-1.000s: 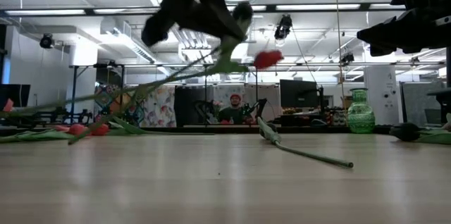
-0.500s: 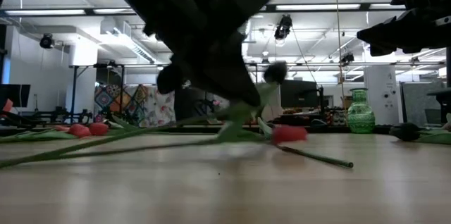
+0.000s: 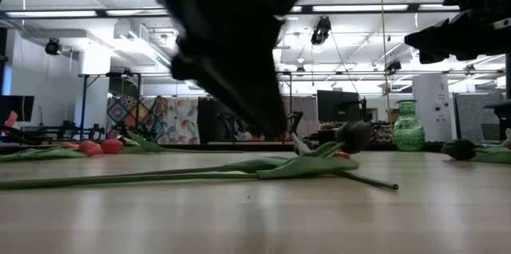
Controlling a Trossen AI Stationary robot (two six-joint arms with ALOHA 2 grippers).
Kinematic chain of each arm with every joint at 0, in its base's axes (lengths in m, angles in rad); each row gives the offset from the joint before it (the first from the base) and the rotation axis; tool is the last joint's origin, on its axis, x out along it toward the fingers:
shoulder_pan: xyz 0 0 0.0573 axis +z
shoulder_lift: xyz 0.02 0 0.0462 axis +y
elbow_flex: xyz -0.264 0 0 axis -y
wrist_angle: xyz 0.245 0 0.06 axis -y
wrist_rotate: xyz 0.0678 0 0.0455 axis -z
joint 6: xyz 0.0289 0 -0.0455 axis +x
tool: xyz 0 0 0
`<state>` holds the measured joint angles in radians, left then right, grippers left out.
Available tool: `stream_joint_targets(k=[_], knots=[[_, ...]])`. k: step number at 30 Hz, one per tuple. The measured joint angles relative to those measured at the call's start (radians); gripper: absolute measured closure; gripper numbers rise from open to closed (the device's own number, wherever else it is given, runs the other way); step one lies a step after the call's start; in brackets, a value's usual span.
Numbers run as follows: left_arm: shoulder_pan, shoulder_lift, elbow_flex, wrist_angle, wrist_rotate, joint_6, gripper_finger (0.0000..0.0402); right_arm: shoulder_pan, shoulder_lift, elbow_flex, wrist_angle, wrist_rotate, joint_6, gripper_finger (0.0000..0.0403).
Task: Sort flowers into vase by color
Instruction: Put the black tulip into the left blue vase
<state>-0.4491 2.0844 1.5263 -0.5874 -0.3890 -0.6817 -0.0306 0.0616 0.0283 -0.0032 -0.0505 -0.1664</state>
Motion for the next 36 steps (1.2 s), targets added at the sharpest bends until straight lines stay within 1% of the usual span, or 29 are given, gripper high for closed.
stream_joint_targets(k=[3, 5, 8, 12, 14, 17, 18, 21, 23, 27, 32, 36], knots=[[-0.024, -0.004, 0.002, -0.066, -0.005, -0.03, 0.0221, 0.0, 0.0, 0.0, 0.0, 0.0, 0.0, 0.0385], [-0.04, -0.004, -0.005, -0.078, -0.005, -0.032, 0.0224, 0.0, 0.0, 0.0, 0.0, 0.0, 0.0, 0.0385], [-0.053, -0.004, -0.01, -0.057, 0.03, 0.01, 0.0234, 0.0, 0.0, 0.0, 0.0, 0.0, 0.0, 0.0385], [-0.047, -0.004, -0.053, -0.02, 0.04, 0.033, 0.0247, 0.0, 0.0, 0.0, 0.0, 0.0, 0.001, 0.0385], [-0.04, -0.004, -0.095, 0.037, 0.025, 0.036, 0.0252, 0.0, 0.0, 0.0, 0.0, 0.0, 0.0, 0.0385], [-0.037, -0.005, -0.161, 0.155, -0.049, 0.06, 0.0255, 0.0, 0.0, 0.0, 0.0, 0.0, 0.001, 0.0385], [-0.033, -0.005, -0.181, 0.212, -0.052, 0.066, 0.0255, 0.0, 0.0, 0.0, 0.0, 0.0, 0.0, 0.0385], [-0.023, -0.006, -0.239, 0.397, -0.013, 0.09, 0.0255, 0.0, 0.0, 0.0, 0.0, 0.0, 0.001, 0.0385], [-0.016, -0.006, -0.268, 0.482, -0.016, 0.105, 0.0255, 0.0, 0.0, 0.0, 0.0, 0.0, 0.0, 0.0385], [0.0, -0.006, -0.289, 0.528, -0.064, 0.109, 0.0255, 0.0, 0.0, 0.0, 0.0, 0.0, 0.0, 0.0385], [0.021, -0.004, -0.297, 0.613, -0.066, 0.17, 0.0255, 0.0, 0.0, 0.0, 0.0, 0.0, 0.0, 0.0385], [0.036, 0.011, -0.271, 0.62, -0.054, 0.204, 0.0255, 0.0, 0.0, 0.0, 0.0, 0.0, 0.001, 0.0385]])
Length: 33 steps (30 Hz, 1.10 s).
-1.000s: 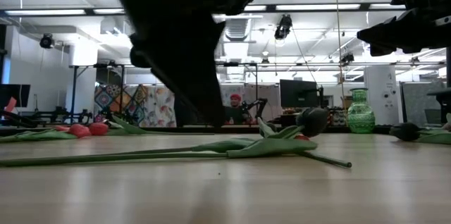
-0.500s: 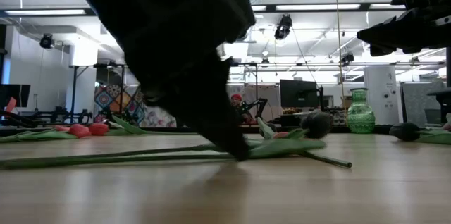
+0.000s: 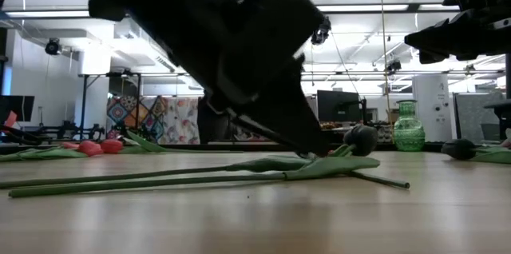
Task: Sort flowers into vase by color
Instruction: Put the black tulip into the left blue vase
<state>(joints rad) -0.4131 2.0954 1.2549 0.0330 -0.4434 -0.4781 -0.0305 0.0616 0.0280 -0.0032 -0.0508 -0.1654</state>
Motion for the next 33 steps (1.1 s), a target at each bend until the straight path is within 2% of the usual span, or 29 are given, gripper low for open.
stream_joint_targets(k=[6, 13, 17, 22, 27, 31, 33], knots=[[0.003, 0.063, 0.067, -0.03, 0.015, 0.013, 0.0255, 0.0, 0.0, 0.0, 0.0, 0.0, -0.001, 0.0385], [-0.007, 0.06, 0.146, -0.236, 0.023, -0.013, 0.0255, 0.0, 0.0, 0.0, 0.0, 0.0, 0.0, 0.0385], [-0.006, 0.063, 0.159, -0.235, 0.129, -0.01, 0.0257, 0.0, 0.0, 0.0, 0.0, 0.0, -0.001, 0.0385], [0.004, 0.071, 0.139, -0.2, 0.079, -0.013, 0.0271, 0.0, 0.0, 0.0, 0.0, 0.0, 0.0, 0.0385], [0.008, 0.075, 0.109, -0.024, 0.066, -0.003, 0.0284, 0.0, 0.0, 0.0, 0.0, 0.0, 0.0, 0.0385], [0.008, 0.083, 0.11, 0.027, -0.046, -0.002, 0.0287, 0.0, 0.0, 0.0, 0.0, 0.0, -0.001, 0.0385], [0.007, 0.095, 0.109, 0.021, -0.07, -0.007, 0.0286, 0.0, 0.0, 0.0, 0.0, 0.0, 0.0, 0.0385]])
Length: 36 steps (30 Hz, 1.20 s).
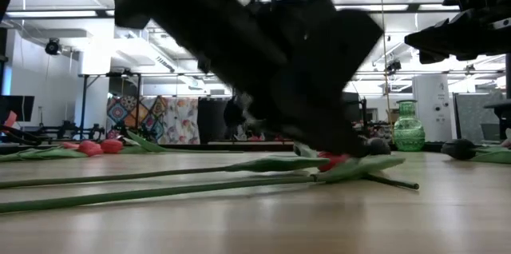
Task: Sort flowers into vase by color
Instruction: Put the black tulip into the left blue vase
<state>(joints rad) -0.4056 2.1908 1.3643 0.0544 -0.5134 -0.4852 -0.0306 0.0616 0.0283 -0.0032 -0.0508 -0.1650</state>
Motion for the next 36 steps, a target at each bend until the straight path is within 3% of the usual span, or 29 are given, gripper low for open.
stream_joint_targets(k=[18, 22, 27, 36], knots=[[0.006, 0.049, 0.019, 0.017, 0.007, -0.103, 0.0237, 0.0, 0.0, 0.0, 0.0, 0.0, -0.001, 0.0385], [0.006, 0.049, 0.018, 0.023, 0.006, -0.099, 0.028, 0.0, 0.0, 0.0, 0.0, 0.0, -0.001, 0.0385], [-0.004, 0.049, 0.016, 0.037, 0.005, -0.078, 0.0384, 0.0, 0.0, 0.0, 0.0, 0.0, -0.001, 0.0385], [-0.045, -0.103, 0.006, 0.058, -0.004, 0.101, 0.0399, 0.0, 0.0, 0.0, 0.0, 0.0, -0.001, 0.0385]])
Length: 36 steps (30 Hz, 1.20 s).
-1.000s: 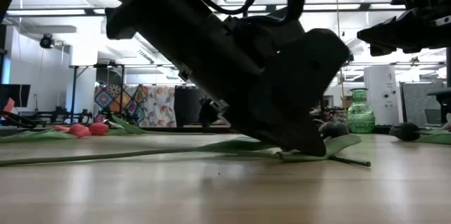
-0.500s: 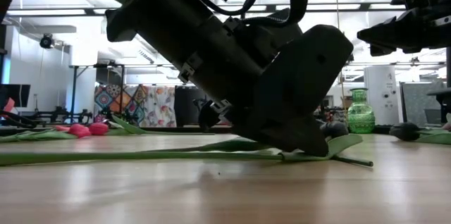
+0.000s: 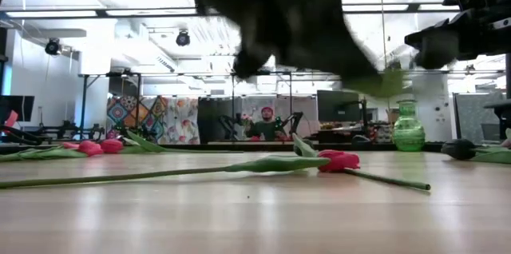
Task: Sort flowers into vase by color
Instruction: Put the black tulip into the left blue vase
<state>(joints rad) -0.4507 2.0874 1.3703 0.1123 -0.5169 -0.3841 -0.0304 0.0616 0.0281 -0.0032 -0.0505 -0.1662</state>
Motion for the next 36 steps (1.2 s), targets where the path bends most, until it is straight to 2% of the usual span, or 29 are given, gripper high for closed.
stream_joint_targets(k=[5, 8, 10, 14, 16, 21, 25, 29, 33, 36], knots=[[-0.039, -0.173, -0.083, 0.022, -0.075, 0.115, 0.0401, 0.0, 0.0, 0.0, 0.0, 0.0, 0.0, 0.0385], [-0.073, -0.324, -0.198, 0.136, -0.092, 0.164, 0.0401, 0.0, 0.0, 0.0, 0.0, 0.0, 0.001, 0.0385], [-0.091, -0.418, -0.301, 0.266, -0.029, 0.225, 0.0401, 0.0, 0.0, 0.0, 0.0, 0.0, 0.0, 0.0385], [-0.097, -0.595, -0.51, 0.574, 0.241, 0.319, 0.0401, 0.0, 0.0, 0.0, 0.0, 0.0, 0.0, 0.0385], [-0.095, -0.679, -0.598, 0.685, 0.328, 0.341, 0.0401, 0.0, 0.0, 0.0, 0.0, 0.0, 0.001, 0.0385], [-0.1, -0.833, -0.75, 0.763, 0.444, 0.352, 0.0401, 0.0, 0.0, 0.0, 0.0, 0.0, 0.001, 0.0385], [-0.122, -0.93, -0.82, 0.839, 0.588, 0.332, 0.0402, 0.0, 0.0, 0.0, 0.0, 0.0, 0.0, 0.0385], [-0.19, -1.003, -0.882, 0.883, 0.612, 0.278, 0.0401, 0.0, 0.0, 0.0, 0.0, 0.0, 0.0, 0.0385], [-0.269, -1.073, -0.935, 0.853, 0.613, 0.196, 0.0401, 0.0, 0.0, 0.0, 0.0, 0.0, 0.0, 0.0385], [-0.345, -1.123, -0.976, 0.855, 0.564, 0.195, 0.0401, 0.0, 0.0, 0.0, 0.0, 0.0, 0.001, 0.0385]])
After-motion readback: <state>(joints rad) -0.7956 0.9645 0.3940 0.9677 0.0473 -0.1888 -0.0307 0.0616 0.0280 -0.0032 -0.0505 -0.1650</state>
